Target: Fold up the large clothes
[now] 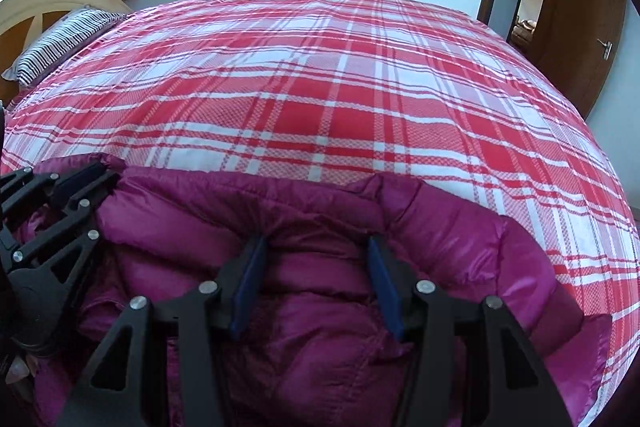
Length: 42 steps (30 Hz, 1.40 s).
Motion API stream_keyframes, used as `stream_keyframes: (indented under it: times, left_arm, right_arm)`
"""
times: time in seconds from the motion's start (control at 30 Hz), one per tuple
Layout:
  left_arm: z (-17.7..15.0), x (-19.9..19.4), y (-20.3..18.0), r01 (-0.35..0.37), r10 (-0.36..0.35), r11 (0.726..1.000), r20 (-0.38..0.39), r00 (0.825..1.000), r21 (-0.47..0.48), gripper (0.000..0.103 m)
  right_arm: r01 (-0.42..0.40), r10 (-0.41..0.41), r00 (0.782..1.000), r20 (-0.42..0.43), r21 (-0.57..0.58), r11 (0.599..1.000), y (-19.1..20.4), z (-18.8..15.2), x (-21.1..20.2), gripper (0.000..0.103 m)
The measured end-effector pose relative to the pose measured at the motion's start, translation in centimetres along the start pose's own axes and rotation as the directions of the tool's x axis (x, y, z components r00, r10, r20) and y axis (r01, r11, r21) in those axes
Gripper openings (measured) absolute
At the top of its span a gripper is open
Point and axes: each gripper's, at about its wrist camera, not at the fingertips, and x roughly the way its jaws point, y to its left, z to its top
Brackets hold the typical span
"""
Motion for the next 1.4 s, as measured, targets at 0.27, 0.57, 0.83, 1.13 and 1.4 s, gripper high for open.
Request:
stream_keyframes:
  times: [0.27, 0.57, 0.83, 1.13, 1.4]
  left_arm:
    - [-0.1, 0.0, -0.2, -0.013, 0.013, 1.0, 0.0, 1.0, 0.014, 0.015]
    - [-0.1, 0.0, -0.5, -0.029, 0.029, 0.999, 0.002, 1.0, 0.027, 0.015]
    - [0.0, 0.0, -0.7, -0.038, 0.038, 0.999, 0.001, 0.999, 0.037, 0.015]
    - [2.8, -3.9, 6.3, 0.229, -0.208, 0.931, 0.1, 0.973, -0.286, 0.015]
    - [2.7, -0.4, -0.1, 0.273, -0.285, 0.95, -0.061, 0.957, -0.149, 0.015]
  right_arm:
    - [0.013, -0.013, 1.0, -0.003, -0.009, 1.0, 0.3, 0.0, 0.1, 0.056]
    - [0.016, -0.016, 1.0, -0.003, -0.006, 1.0, 0.4, 0.0, 0.2, 0.057]
    - [0.008, -0.008, 1.0, -0.003, 0.0, 1.0, 0.2, 0.0, 0.2, 0.057]
    - [-0.033, 0.033, 0.999, 0.015, 0.035, 0.999, -0.5, -0.2, 0.2, 0.057]
    - [-0.069, 0.068, 0.997, 0.028, 0.061, 0.996, -0.9, -0.2, 0.0, 0.057]
